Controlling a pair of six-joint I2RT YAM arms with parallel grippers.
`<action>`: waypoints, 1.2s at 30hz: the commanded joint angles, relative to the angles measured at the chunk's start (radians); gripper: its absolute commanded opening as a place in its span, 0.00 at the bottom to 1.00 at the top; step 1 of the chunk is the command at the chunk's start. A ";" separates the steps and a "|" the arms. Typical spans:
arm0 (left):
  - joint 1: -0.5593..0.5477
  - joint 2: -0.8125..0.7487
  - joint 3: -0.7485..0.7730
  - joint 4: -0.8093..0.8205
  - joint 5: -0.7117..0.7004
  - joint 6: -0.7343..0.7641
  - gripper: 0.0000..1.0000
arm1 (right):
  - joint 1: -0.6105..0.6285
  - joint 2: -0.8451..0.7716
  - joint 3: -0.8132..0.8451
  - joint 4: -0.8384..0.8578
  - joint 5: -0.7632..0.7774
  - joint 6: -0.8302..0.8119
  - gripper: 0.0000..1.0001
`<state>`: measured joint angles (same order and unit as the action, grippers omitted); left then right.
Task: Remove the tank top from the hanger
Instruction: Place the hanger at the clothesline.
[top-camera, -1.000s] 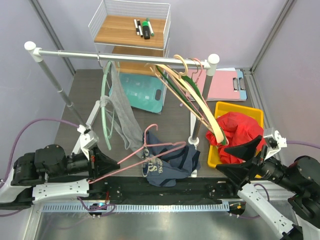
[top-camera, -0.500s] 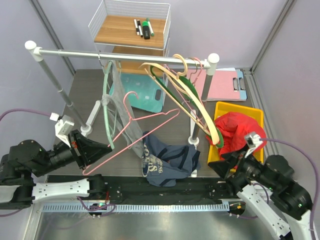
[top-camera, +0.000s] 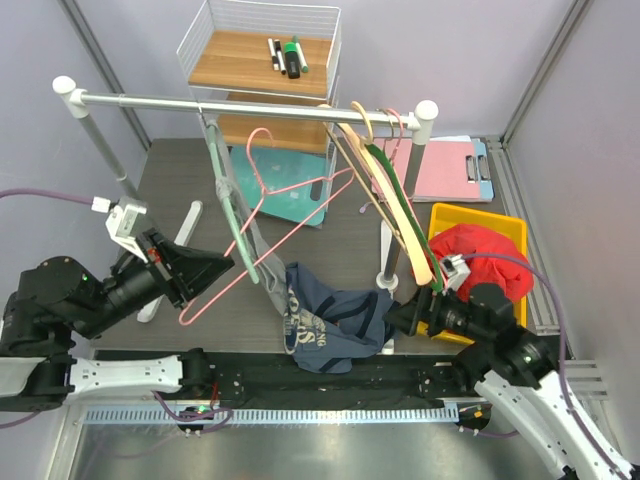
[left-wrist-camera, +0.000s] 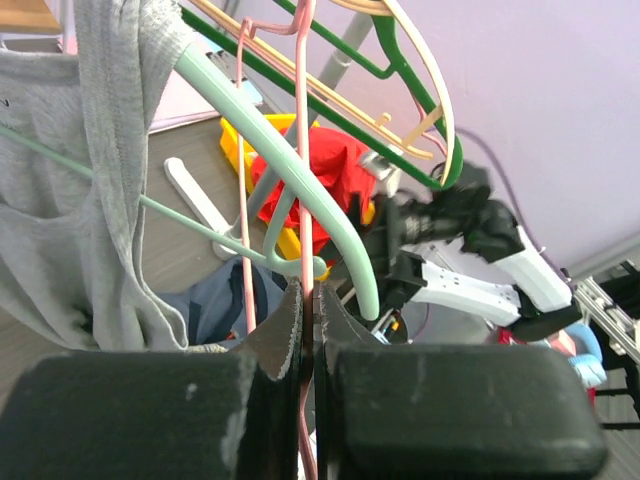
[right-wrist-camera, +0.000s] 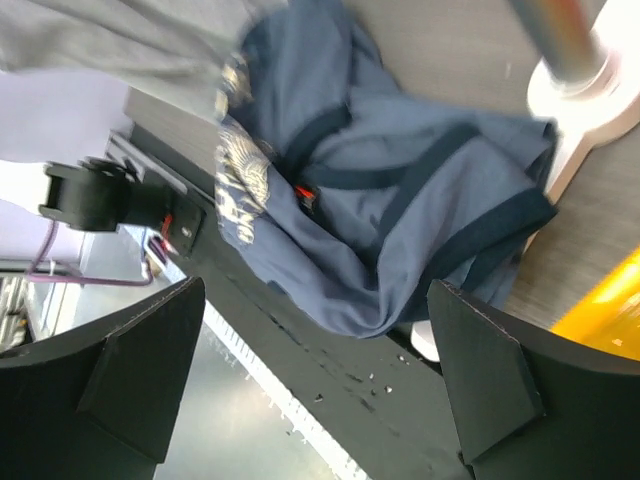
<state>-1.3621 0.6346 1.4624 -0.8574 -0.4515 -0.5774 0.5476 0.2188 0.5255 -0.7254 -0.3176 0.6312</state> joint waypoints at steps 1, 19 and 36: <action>-0.003 0.074 0.065 0.095 -0.079 -0.019 0.00 | 0.000 0.086 -0.146 0.315 -0.106 0.134 0.97; -0.003 -0.044 0.009 0.126 0.166 -0.214 0.00 | 0.307 0.378 -0.209 0.671 0.149 0.159 0.97; -0.003 -0.239 -0.301 0.087 0.149 -0.249 0.00 | 0.416 0.445 -0.245 0.830 0.235 0.142 1.00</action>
<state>-1.3621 0.3843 1.1999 -0.8356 -0.3614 -0.8314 0.9531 0.6571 0.2890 0.0006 -0.1238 0.7815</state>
